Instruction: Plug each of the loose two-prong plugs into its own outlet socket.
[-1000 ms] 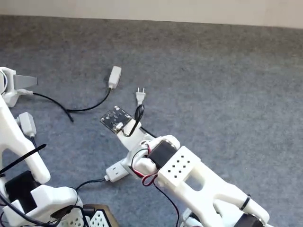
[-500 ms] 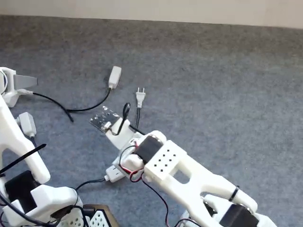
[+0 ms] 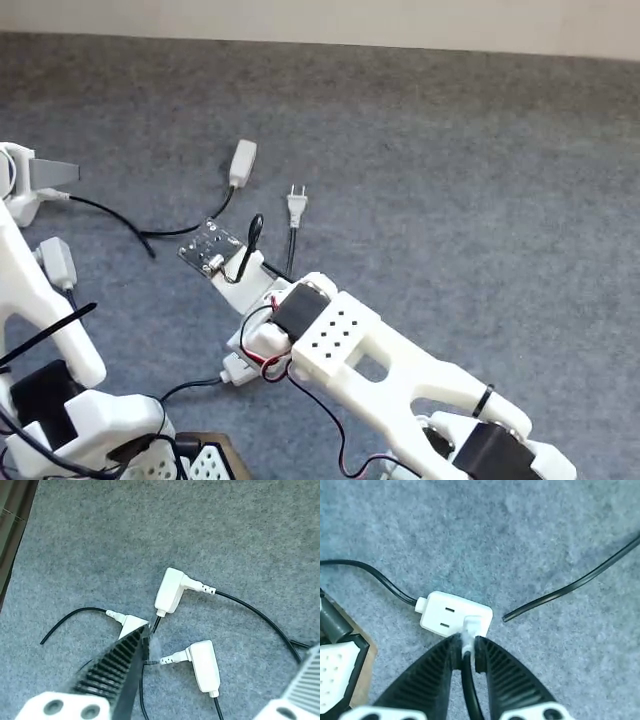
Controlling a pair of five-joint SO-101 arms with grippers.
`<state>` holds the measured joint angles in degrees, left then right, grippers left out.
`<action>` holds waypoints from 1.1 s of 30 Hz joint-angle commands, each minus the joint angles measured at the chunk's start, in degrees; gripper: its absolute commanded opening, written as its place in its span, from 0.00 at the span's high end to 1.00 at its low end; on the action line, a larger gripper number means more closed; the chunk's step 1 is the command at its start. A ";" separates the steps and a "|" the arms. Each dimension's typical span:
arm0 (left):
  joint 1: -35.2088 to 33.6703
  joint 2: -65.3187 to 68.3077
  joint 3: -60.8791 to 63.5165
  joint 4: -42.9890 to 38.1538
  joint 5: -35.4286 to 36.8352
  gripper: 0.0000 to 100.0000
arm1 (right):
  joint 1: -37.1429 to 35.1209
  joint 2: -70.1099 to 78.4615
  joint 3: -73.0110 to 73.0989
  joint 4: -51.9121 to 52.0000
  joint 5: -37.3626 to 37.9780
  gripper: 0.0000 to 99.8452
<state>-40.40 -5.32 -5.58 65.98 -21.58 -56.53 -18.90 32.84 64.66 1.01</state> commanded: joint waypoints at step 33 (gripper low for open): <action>0.13 -0.57 -2.33 1.49 -0.26 0.56 | 0.75 2.24 4.62 -5.14 1.93 0.91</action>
<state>-40.92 -5.32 -5.58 65.98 -21.58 -55.56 -11.16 37.23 57.45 1.01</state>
